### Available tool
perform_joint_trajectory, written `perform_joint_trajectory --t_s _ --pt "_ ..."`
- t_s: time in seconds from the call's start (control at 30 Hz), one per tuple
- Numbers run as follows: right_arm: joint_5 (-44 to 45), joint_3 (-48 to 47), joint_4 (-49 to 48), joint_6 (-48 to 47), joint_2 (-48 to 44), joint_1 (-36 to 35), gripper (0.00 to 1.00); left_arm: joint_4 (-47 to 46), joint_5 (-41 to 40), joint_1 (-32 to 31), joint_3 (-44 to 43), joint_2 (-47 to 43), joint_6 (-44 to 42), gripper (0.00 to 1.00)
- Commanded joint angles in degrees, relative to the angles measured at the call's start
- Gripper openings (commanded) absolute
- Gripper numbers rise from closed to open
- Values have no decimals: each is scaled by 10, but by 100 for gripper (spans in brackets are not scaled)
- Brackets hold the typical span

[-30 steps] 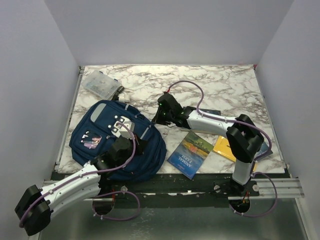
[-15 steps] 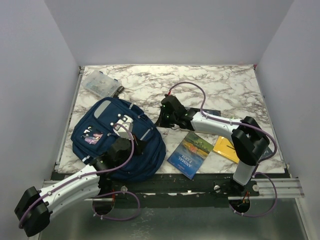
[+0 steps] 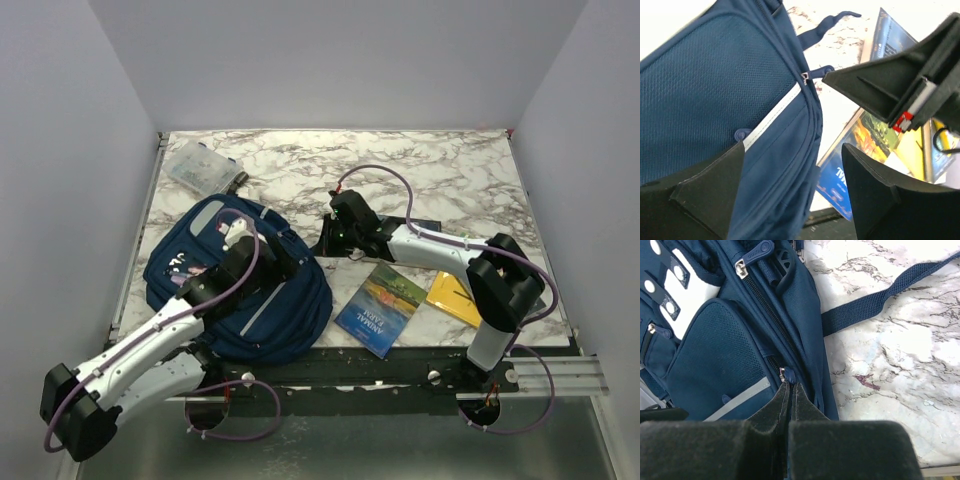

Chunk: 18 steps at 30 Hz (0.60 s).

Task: Pack the student bag
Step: Unzip the student bag at the center of the board.

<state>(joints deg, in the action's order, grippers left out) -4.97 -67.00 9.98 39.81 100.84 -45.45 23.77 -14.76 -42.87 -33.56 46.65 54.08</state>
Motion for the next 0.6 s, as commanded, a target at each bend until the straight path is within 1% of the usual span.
perform_joint_trajectory --t_s 0.0,0.07,0.13,0.17,0.27,0.37,0.47,0.57 --pt "-20 13 -15 -21 -21 5 0 154 89 64 -85 81 126 79" --pt "-32 22 -32 -20 -22 6 0 164 127 88 -121 127 136 78" --pt "-44 24 -39 -20 -19 6 0 189 123 97 -168 178 150 72" --pt "-54 23 -42 -20 -17 5 0 217 110 98 -197 209 158 70" --pt "-84 27 -53 -26 -17 5 0 330 67 100 -303 303 186 69" --pt "-106 43 -79 -33 -30 6 0 422 40 100 -408 404 208 68" --pt "-103 45 -80 -39 -32 6 0 489 21 103 -469 482 232 68" --pt "-97 43 -69 -44 -33 6 0 498 26 105 -499 525 239 68"
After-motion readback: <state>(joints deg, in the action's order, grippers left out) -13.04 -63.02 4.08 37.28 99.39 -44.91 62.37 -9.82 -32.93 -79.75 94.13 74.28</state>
